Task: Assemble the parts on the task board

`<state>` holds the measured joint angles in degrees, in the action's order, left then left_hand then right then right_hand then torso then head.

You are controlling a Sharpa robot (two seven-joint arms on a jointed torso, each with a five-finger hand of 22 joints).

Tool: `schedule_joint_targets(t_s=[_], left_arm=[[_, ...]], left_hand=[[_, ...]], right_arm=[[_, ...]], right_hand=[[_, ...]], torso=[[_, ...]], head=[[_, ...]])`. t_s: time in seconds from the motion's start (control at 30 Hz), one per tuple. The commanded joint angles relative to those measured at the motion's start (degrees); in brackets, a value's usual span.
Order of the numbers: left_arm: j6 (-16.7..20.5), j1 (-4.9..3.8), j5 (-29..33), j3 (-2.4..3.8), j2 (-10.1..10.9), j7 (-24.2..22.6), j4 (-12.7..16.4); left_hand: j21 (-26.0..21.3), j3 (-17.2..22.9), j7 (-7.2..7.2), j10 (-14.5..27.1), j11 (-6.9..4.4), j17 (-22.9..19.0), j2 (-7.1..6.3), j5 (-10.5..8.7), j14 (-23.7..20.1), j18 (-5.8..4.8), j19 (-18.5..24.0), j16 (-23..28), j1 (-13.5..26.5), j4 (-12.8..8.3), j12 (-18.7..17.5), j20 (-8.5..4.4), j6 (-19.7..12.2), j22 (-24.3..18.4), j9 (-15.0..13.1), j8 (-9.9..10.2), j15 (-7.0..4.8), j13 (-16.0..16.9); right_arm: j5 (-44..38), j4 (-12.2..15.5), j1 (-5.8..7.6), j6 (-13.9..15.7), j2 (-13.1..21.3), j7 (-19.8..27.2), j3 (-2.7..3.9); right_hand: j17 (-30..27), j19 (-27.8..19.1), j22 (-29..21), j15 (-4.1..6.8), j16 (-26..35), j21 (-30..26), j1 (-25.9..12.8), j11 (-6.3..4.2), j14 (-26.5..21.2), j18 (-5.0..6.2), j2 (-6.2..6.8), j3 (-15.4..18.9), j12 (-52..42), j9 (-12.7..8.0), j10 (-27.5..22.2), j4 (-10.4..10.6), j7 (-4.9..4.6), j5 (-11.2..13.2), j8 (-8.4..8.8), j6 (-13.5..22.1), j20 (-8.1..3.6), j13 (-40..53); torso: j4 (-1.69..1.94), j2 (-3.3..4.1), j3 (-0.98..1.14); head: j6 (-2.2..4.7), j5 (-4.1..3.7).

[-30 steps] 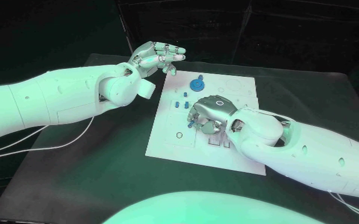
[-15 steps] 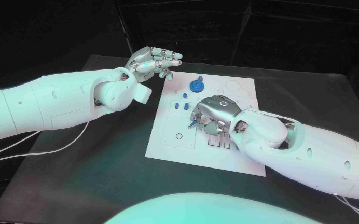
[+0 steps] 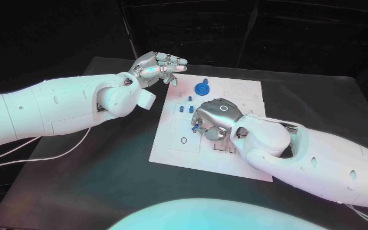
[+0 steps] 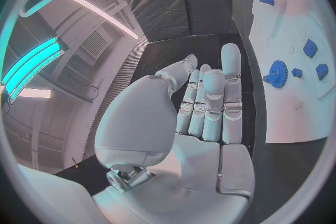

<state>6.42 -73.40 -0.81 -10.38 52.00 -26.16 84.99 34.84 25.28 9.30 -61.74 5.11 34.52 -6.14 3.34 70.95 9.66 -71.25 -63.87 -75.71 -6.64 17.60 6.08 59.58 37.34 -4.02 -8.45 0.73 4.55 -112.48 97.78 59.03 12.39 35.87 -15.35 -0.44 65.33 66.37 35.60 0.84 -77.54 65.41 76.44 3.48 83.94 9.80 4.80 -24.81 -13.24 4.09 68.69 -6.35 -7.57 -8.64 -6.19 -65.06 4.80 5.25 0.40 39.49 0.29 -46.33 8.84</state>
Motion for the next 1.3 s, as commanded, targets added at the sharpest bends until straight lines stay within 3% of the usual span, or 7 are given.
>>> schedule_joint_targets(t_s=[0.03,0.23,0.37,0.53,0.8,1.3], left_arm=[[-0.2,-0.04,-0.3,0.02,0.1,-0.2,0.0],[-0.1,-0.04,-0.3,0.01,0.2,-0.3,-0.2],[0.0,-0.04,-0.3,0.02,0.3,-0.4,-0.3],[0.0,-0.04,-0.3,0.02,0.4,-0.5,-0.3],[0.1,-0.05,-0.3,0.02,0.4,-0.5,-0.4],[0.2,-0.07,-0.3,0.03,0.4,-0.5,-0.4]], left_hand=[[-0.2,-0.2,-0.10,-0.5,0.09,0.0,0.54,0.23,0.1,0.85,0.1,-0.2,0.1,0.0,0.4,-0.10,0.3,-0.1,-0.1,-0.2,-0.39,0.1],[-0.2,-0.2,-0.10,-0.5,0.09,0.0,0.54,0.23,0.1,0.85,0.1,-0.2,0.1,0.0,0.4,-0.10,0.3,-0.1,-0.1,-0.2,-0.39,0.1],[-0.2,-0.3,-0.10,-0.4,0.09,-0.1,0.54,0.23,0.1,0.85,0.1,-0.2,0.1,0.0,0.4,-0.10,0.3,-0.1,-0.1,-0.2,-0.39,0.1],[-0.2,-0.3,-0.10,-0.4,0.09,-0.1,0.52,0.24,0.1,0.85,0.1,-0.2,0.1,0.0,0.4,-0.11,0.3,-0.1,0.0,-0.2,-0.39,0.1],[-0.2,-0.3,-0.10,-0.4,0.09,-0.1,0.52,0.24,0.1,0.85,0.1,-0.2,0.1,0.0,0.4,-0.11,0.3,-0.1,0.0,-0.2,-0.39,0.1],[-0.2,-0.3,-0.10,-0.4,0.09,-0.1,0.52,0.24,0.1,0.85,0.1,-0.2,0.1,0.0,0.4,-0.11,0.3,-0.1,0.0,-0.2,-0.39,0.1]], right_arm=[[-6.7,0.5,0.07,-2.2,-0.2,-3.2,0.03],[-9.4,0.7,0.07,-4.1,-0.7,-4.3,-0.07],[-10.7,1.1,0.09,-5.3,-0.7,-5.0,-1.17],[-11.2,1.1,0.10,-6.6,-1.0,-5.4,-1.65],[-11.0,0.8,0.10,-7.5,-1.3,-5.2,-1.82],[-11.0,0.4,0.11,-5.9,-1.6,-5.5,-1.86]], right_hand=[[-0.1,0.3,0.1,0.30,-0.3,0.4,-0.6,-0.03,2.0,-0.62,-0.03,0.1,0.4,0.1,0.3,0.3,-0.06,0.4,0.07,-0.5,0.13,-0.1],[-0.2,0.4,0.2,0.31,-0.3,0.4,-0.7,-0.05,2.0,-0.64,0.02,0.1,0.4,0.1,0.3,0.4,-0.02,0.4,0.08,-0.5,0.12,-0.1],[-0.1,0.4,0.3,0.33,-0.3,0.4,-0.7,-0.07,2.0,-0.66,0.08,0.1,0.4,0.1,0.4,0.5,0.02,0.5,0.08,-0.6,0.11,-0.1],[-0.1,0.4,0.4,0.33,-0.3,0.5,-0.8,-0.09,2.0,-0.67,0.11,0.1,0.4,0.1,0.4,0.6,0.04,0.5,0.09,-0.6,0.11,-0.1],[-0.2,0.5,0.5,0.34,-0.3,0.5,-0.9,-0.10,2.0,-0.69,0.11,0.1,0.5,0.1,0.4,0.6,0.07,0.5,0.10,-0.6,0.10,-0.1],[-0.1,0.5,0.6,0.38,-0.3,0.5,-0.8,-0.16,2.0,-0.70,-0.02,0.0,0.5,0.1,0.5,0.7,0.12,0.6,0.11,-0.7,0.08,-0.1]], torso=[[0.06,0.06,-0.05],[0.09,0.06,-0.05],[0.02,0.09,-0.08],[0.08,0.11,-0.08],[0.04,0.09,-0.06],[0.05,0.10,-0.01]], head=[[0.03,-0.15],[0.02,-0.09],[-0.10,0.02],[-0.36,0.11],[-0.81,0.40],[-1.03,0.74]])
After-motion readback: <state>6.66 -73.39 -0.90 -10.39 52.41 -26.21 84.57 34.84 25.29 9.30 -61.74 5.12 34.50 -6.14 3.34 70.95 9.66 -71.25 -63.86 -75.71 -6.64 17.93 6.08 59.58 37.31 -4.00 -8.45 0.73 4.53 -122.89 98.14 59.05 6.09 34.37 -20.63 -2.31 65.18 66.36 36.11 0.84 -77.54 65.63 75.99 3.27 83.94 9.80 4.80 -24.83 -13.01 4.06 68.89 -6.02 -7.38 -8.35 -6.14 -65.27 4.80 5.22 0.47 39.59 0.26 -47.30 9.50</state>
